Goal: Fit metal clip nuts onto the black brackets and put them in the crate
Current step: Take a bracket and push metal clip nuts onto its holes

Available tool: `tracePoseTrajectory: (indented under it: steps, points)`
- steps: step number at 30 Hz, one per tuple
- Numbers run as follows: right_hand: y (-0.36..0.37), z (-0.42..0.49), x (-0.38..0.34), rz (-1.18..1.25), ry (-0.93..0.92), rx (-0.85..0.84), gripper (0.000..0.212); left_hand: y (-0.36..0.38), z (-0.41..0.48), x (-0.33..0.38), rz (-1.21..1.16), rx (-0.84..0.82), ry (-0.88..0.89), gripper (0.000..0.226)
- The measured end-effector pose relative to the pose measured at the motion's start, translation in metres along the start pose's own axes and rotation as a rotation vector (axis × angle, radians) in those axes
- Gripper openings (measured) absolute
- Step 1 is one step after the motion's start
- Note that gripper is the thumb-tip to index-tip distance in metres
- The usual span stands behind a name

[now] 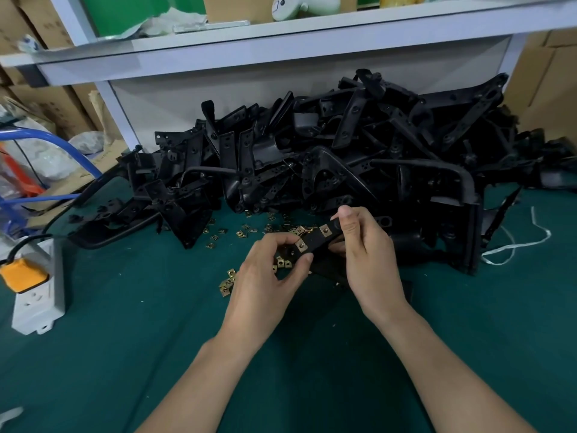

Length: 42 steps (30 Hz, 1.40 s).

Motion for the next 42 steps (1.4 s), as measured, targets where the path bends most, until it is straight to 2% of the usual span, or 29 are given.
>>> tracePoseTrajectory:
  steps: [3, 10, 20, 30, 42]
  points:
    - [0.000, -0.001, -0.001, 0.000, -0.028, 0.003, 0.049, -0.002, 0.000, 0.001, 0.045, 0.013, 0.031, 0.029]
    - [0.001, -0.002, -0.003, -0.020, -0.022, -0.017, 0.049, -0.003, 0.000, 0.002, 0.097, 0.071, 0.108, 0.024]
    - [0.004, -0.005, -0.001, -0.064, -0.015, -0.090, 0.048, -0.012, 0.001, -0.004, 0.093, 0.036, 0.151, 0.022]
    - [0.010, -0.010, -0.011, 0.045, -0.115, 0.045, 0.044, -0.007, -0.003, 0.008, -0.009, 0.082, 0.112, 0.026]
    - [0.010, -0.009, -0.011, 0.023, -0.092, 0.044, 0.041, -0.008, -0.003, 0.008, 0.002, 0.084, 0.103, 0.027]
Point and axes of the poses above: each hand's wrist, its own z-axis towards the middle knuckle, its own y-axis out of the palm, x = y × z, the point moved 1 cm from there along z, towards the middle knuckle, and after that the axes turned 10 degrees about z, right-handed, at the moved point
